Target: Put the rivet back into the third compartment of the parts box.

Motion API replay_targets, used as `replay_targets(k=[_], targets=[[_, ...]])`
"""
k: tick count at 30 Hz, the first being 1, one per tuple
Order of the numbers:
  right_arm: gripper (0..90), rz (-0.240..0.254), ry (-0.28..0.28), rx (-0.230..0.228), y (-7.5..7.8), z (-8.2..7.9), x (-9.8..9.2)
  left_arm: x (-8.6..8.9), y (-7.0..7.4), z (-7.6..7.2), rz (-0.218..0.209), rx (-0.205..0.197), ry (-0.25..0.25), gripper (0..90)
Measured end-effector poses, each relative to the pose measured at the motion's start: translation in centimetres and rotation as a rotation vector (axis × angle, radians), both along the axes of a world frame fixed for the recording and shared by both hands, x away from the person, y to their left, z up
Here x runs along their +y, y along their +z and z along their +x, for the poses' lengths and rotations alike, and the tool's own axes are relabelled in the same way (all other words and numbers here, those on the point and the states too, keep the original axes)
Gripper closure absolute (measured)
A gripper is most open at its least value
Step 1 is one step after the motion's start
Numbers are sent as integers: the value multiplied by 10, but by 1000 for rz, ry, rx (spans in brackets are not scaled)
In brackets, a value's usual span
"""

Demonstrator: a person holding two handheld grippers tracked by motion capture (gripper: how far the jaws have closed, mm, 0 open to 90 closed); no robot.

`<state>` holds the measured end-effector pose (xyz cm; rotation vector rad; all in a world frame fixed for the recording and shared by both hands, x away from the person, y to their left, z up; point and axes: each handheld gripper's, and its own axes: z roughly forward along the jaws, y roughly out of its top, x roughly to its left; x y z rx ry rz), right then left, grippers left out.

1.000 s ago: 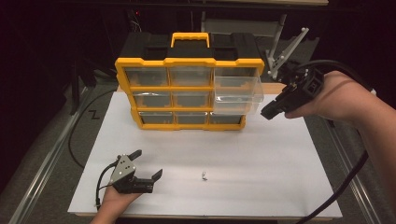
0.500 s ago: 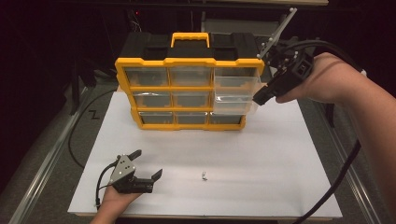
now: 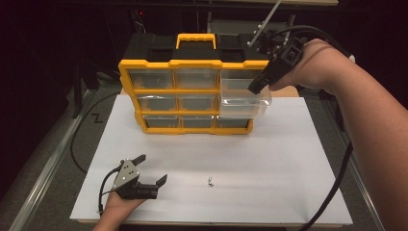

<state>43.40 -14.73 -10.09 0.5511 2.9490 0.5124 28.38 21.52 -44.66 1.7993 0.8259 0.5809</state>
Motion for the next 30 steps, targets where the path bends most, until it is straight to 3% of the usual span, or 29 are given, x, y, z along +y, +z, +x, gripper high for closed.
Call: replay_targets(k=[9, 17, 25, 26, 27, 29, 30], targets=[[843, -2, -9, -15, 1, 10, 7, -1, 0, 0, 6, 1, -12, 3], [842, -45, 1, 6, -20, 22, 16, -1, -1, 1, 14, 13, -13, 3], [834, -38, -15, 4, -22, 25, 16, -1, -2, 2, 24, 17, -15, 3], [664, -18, -18, -7, -19, 24, 14, -1, -2, 2, 27, 22, -16, 3], [664, -18, -18, -7, -19, 24, 14, -2, -2, 2, 29, 23, -16, 3], [500, -1, -48, -33, -16, 22, 11, -2, -2, 2, 27, 20, -16, 3], [481, 5, -57, -37, -14, 21, 10, -2, -2, 2, 26, 19, -17, 3]])
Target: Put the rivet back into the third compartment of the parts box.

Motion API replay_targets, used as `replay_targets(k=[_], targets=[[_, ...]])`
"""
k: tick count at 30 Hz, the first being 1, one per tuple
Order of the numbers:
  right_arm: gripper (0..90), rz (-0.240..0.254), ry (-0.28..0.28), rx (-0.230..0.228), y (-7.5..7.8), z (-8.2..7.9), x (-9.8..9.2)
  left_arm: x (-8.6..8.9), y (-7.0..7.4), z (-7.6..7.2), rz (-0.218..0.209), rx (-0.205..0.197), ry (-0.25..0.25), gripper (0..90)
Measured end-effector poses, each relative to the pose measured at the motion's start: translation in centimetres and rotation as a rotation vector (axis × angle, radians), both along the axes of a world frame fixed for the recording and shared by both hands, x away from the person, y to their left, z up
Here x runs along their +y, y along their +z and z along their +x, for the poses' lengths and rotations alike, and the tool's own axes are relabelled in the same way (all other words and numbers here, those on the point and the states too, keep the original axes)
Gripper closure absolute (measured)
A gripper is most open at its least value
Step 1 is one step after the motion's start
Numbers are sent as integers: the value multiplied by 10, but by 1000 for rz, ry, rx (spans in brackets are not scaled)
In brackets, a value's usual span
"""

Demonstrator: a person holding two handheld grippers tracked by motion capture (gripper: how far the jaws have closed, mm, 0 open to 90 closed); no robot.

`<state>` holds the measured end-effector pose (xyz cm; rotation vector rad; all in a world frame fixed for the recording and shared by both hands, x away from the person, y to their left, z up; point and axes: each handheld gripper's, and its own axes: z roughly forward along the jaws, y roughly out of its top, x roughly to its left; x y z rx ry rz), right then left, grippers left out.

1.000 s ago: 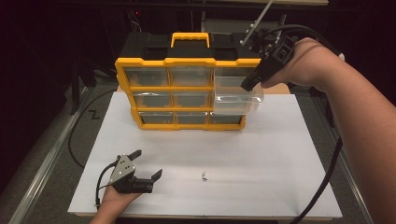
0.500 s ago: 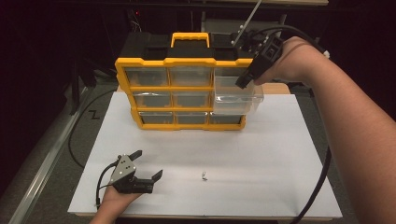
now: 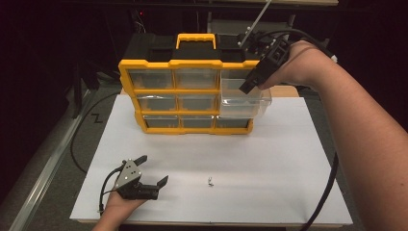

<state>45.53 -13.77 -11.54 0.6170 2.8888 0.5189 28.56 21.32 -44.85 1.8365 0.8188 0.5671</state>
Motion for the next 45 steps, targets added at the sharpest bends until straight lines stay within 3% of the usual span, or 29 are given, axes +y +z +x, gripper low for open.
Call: replay_targets(k=[2, 9, 17, 28, 43, 45], targets=[[461, 20, 2, 0, 6, -10, -6, 0, 0, 0, 0, 1, 0, 3], [445, 16, -3, -9, 13, -35, -24, 1, 0, 0, -8, 3, 6, 3], [425, 0, -21, -17, 6, -66, -47, 0, 0, -1, -2, 4, 1, 3], [371, -11, -26, 11, -32, -90, -66, 2, 1, -3, -12, -7, 4, 3], [183, -22, -11, 58, -113, -97, -54, 3, 0, -2, -17, -8, 9, 3], [170, -17, -10, 64, -119, -97, -52, 4, 1, -2, -16, -9, 7, 3]])
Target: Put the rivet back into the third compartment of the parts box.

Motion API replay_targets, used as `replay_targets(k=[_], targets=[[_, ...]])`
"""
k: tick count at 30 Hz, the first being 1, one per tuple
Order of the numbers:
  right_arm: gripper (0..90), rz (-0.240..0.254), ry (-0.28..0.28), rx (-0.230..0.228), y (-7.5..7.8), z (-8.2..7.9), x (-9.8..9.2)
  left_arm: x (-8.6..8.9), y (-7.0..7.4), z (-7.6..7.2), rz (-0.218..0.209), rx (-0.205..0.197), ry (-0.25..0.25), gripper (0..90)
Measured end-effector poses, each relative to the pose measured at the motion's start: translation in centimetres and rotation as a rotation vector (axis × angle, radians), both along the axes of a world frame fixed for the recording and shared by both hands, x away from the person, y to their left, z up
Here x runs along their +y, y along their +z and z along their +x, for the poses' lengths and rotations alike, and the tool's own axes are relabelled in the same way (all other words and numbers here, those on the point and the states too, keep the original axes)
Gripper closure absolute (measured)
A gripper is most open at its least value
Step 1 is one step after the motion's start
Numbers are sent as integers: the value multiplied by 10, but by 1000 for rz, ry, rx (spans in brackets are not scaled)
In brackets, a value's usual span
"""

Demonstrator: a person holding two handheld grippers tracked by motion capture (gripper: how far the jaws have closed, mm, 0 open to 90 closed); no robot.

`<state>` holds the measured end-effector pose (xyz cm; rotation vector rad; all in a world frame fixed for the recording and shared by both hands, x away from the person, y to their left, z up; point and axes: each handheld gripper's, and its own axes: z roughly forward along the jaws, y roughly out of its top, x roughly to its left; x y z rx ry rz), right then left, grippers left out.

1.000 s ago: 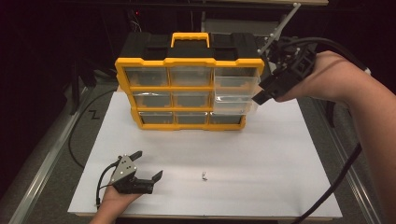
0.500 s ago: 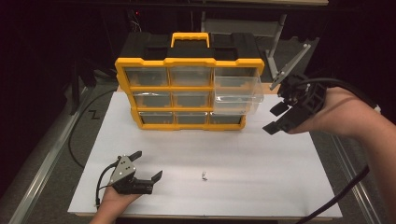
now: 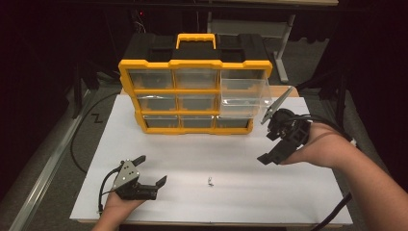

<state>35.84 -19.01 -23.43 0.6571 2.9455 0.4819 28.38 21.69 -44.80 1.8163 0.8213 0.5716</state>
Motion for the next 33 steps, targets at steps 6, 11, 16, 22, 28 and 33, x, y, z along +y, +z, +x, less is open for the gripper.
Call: replay_targets(k=[6, 11, 16, 22, 28, 33], targets=[[97, 11, -4, 31, -37, 0, 8, 0, 0, 0, 0, -2, 0, 3], [6, 2, -11, 50, -68, -1, 15, 1, 0, 0, -2, -2, 0, 3], [3, -1, -21, 58, -98, 0, 21, 1, 0, 0, 1, -4, -3, 3], [3, 17, -13, 73, -124, 0, 25, 0, 0, 0, 1, -2, -6, 3], [12, 28, -8, 89, -152, -2, 33, 0, 0, 0, 1, -2, -7, 3], [58, 44, 9, 94, -166, -4, 42, -1, 0, 1, 3, -2, -10, 3]])
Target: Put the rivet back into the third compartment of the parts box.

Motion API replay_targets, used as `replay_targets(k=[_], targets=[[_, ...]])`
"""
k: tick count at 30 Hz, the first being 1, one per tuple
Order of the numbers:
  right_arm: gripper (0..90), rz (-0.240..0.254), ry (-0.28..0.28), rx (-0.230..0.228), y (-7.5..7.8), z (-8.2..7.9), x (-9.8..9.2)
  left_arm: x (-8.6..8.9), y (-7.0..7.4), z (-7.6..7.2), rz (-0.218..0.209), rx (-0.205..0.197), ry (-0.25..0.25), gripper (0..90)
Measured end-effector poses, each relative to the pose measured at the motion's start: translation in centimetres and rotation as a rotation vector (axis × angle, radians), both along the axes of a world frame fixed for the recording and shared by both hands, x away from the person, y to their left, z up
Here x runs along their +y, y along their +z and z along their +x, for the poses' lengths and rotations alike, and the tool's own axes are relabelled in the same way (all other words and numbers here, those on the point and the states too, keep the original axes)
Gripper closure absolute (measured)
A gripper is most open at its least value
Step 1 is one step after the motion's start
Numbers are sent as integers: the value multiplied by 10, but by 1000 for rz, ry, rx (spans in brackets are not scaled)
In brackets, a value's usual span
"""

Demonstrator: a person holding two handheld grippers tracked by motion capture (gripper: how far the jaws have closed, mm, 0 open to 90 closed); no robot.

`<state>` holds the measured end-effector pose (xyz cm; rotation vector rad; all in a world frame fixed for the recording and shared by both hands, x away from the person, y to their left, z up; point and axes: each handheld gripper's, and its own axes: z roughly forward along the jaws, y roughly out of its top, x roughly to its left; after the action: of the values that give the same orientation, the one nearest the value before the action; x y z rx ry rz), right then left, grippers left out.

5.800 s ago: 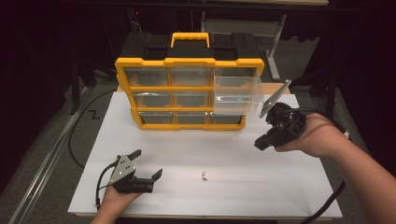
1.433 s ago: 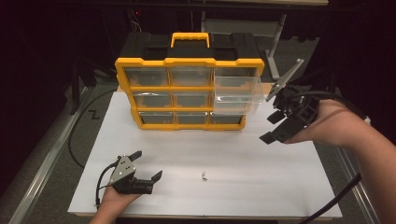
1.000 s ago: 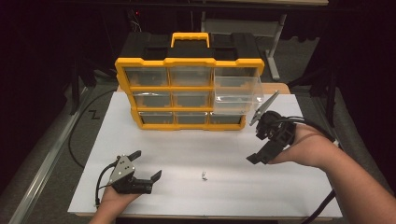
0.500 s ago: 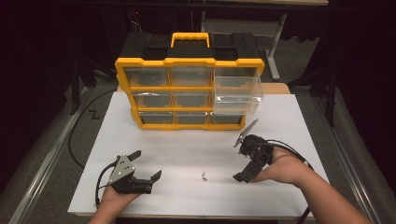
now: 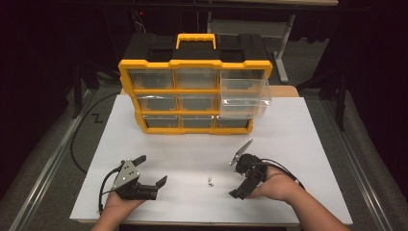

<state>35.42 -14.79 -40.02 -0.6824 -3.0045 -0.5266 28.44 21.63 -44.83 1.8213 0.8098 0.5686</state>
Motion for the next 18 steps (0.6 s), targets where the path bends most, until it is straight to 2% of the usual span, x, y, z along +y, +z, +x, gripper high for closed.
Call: replay_targets(k=[3, 7, 18], targets=[[87, 3, 15, 3, -5, -1, 9, 0, 0, 0, -2, 0, 0, 3], [168, 21, 47, -8, -8, -1, 20, 0, 0, 0, 1, 0, -2, 3], [432, 60, 120, -3, -10, 1, 45, 0, 0, 0, -2, 4, -5, 3]])
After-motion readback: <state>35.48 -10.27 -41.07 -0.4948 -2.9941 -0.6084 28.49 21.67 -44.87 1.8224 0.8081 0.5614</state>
